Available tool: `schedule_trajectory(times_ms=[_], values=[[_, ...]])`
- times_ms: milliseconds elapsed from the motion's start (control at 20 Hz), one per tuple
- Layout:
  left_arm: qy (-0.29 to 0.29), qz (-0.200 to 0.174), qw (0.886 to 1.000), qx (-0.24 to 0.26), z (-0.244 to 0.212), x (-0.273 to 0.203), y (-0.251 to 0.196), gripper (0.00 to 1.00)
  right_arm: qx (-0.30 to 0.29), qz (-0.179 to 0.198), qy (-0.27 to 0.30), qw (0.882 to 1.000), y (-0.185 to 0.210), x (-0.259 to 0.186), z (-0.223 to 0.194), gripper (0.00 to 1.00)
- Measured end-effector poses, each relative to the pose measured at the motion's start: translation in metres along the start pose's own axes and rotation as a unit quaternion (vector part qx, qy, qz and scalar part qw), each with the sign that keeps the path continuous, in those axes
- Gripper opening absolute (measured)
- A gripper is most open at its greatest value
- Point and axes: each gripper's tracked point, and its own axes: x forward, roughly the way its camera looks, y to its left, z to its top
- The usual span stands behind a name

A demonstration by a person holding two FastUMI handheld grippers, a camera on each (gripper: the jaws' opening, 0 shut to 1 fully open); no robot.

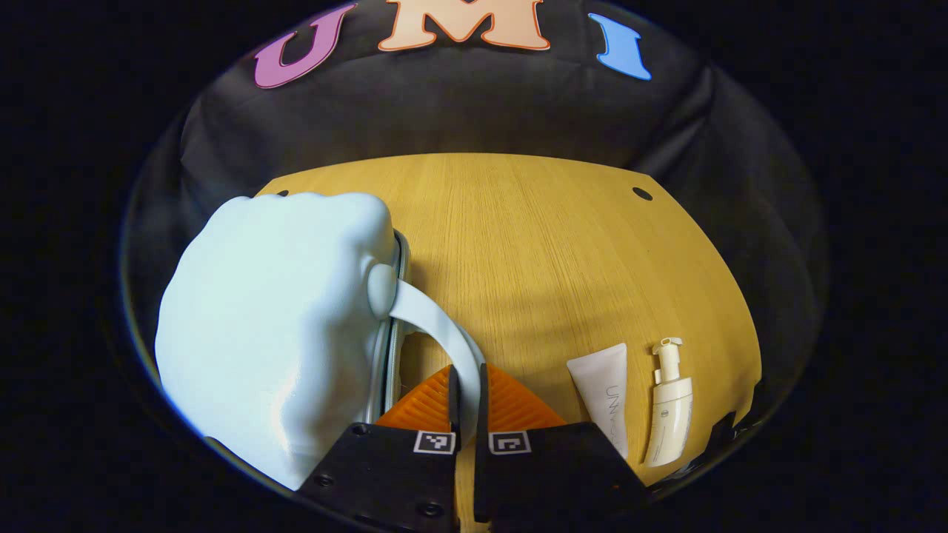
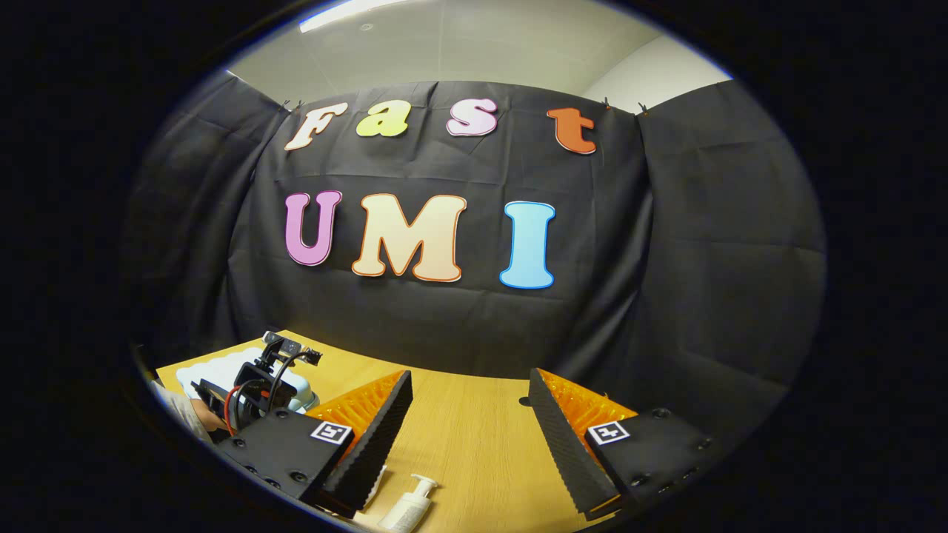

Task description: First open the suitcase, pack the skin care products into it, and then close the suitcase.

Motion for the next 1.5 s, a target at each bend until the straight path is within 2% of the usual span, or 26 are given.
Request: schedule_trajectory(times_ms=[150, 300, 450, 700, 900, 1100, 1500], values=[[-0.025, -0.015, 1.000, -0.010, 0.009, -0.009, -0.003, 0.00, 0.005, 0.004, -0.002, 1.000, 0.001, 0.002, 0.000, 0.99], [-0.043, -0.012, 0.999, 0.017, 0.028, -0.029, 0.003, 0.00, 0.015, 0.014, -0.005, 1.000, 0.005, 0.004, -0.001, 0.99], [-0.051, -0.024, 0.998, -0.007, 0.042, -0.052, 0.004, 0.00, 0.018, 0.030, -0.007, 0.999, 0.017, 0.008, -0.002, 0.99], [-0.086, -0.020, 0.996, -0.002, 0.076, -0.092, 0.019, 0.00, 0.024, 0.061, -0.015, 0.998, 0.040, 0.012, 0.000, 1.00], [-0.114, -0.018, 0.993, -0.003, 0.105, -0.127, 0.047, 0.00, 0.033, 0.074, -0.014, 0.997, 0.056, 0.015, -0.001, 0.99], [-0.146, 0.001, 0.989, 0.010, 0.127, -0.158, 0.086, 0.00, 0.043, 0.080, -0.010, 0.996, 0.072, 0.018, -0.004, 0.99], [-0.167, 0.017, 0.986, 0.023, 0.152, -0.182, 0.150, 0.00, 0.045, 0.083, -0.012, 0.995, 0.115, 0.020, -0.002, 1.00]])
